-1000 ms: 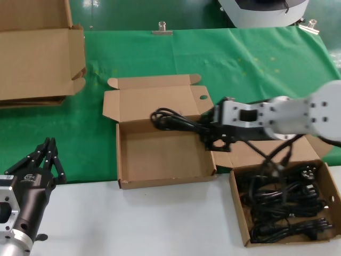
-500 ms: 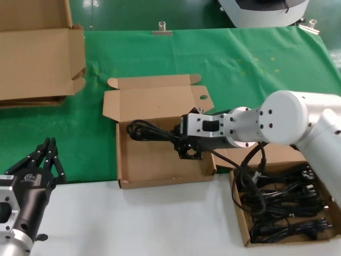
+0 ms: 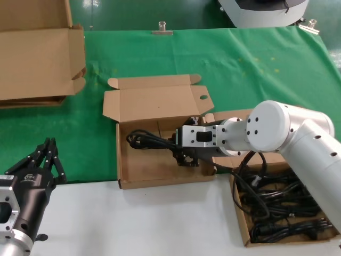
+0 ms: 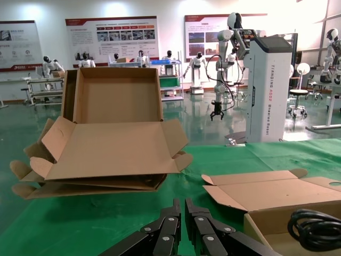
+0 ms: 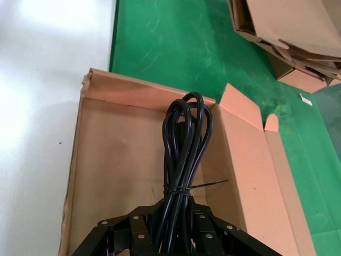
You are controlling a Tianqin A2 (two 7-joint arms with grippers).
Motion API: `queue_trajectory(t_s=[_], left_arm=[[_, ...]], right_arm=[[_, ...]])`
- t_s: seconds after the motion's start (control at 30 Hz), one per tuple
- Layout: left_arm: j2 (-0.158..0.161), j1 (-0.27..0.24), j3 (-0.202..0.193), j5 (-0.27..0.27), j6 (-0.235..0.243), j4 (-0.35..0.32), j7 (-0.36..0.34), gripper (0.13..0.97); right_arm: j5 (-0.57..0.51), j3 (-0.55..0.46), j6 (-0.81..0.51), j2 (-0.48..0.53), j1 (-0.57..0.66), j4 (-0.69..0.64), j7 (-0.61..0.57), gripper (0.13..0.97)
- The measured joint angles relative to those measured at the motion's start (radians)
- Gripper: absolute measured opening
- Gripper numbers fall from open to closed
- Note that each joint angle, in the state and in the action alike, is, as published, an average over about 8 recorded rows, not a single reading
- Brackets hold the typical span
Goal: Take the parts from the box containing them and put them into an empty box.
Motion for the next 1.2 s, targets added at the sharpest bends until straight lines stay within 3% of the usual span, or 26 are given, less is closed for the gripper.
queue_trajectory(t_s=[0.7,0.97,1.2], left_arm=[[0.0,0.0,0.0,0.0,0.0,0.0,0.0,0.172],[0.0,0.0,0.0,0.0,0.0,0.0,0.0,0.172],[0.0,0.0,0.0,0.0,0.0,0.0,0.0,0.172]], right_arm=[[0.072,0.004,0.107,-0.078,0.046,-0.23,-0.159,0.241],[0.052,-0.006,0.088,-0.056,0.022,-0.159,-0.097,0.313],[-0.004,0.0,0.048,0.002,-0.005,-0.013,0.034,0.442]])
